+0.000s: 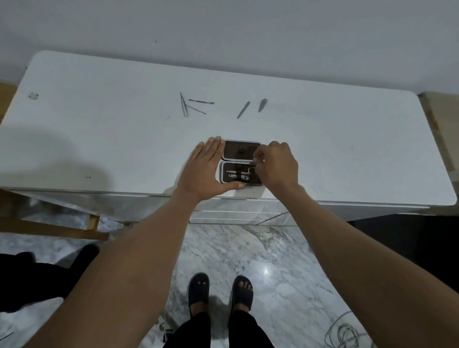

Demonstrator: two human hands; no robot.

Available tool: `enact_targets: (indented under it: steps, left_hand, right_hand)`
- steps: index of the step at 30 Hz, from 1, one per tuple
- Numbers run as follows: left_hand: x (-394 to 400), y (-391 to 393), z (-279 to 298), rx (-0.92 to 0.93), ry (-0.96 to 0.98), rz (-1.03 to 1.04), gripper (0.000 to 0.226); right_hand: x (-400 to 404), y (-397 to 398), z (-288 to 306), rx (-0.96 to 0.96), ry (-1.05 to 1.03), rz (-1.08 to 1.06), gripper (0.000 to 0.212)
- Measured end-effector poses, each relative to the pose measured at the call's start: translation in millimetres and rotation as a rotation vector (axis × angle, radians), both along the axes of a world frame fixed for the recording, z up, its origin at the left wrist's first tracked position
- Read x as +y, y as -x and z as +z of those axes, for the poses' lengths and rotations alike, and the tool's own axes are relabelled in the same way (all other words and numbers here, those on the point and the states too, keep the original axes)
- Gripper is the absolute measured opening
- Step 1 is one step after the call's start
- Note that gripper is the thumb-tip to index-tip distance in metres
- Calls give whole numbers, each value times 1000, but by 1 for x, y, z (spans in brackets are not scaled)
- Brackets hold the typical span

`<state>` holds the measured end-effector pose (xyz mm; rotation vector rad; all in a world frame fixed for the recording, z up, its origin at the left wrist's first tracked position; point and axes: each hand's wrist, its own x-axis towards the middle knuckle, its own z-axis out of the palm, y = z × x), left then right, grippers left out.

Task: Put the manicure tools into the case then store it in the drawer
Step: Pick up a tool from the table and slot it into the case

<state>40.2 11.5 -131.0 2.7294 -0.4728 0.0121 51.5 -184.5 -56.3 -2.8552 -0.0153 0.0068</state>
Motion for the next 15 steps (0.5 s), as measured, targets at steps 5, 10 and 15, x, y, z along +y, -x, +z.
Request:
enact_targets:
  steps: [5,10,15]
  left_hand:
    - [1,-2,-3,-23,16,2,121]
    - [2,-3,-8,-45,25,-4,121]
    - [-1,-3,-6,-38,6,10,127]
  right_hand:
    - [-2,-46,0,-59,-98,-139,17]
    - [-2,-91,-6,-59,-203,-268,19]
    - [0,-124,-17,-32,-251,-344,21]
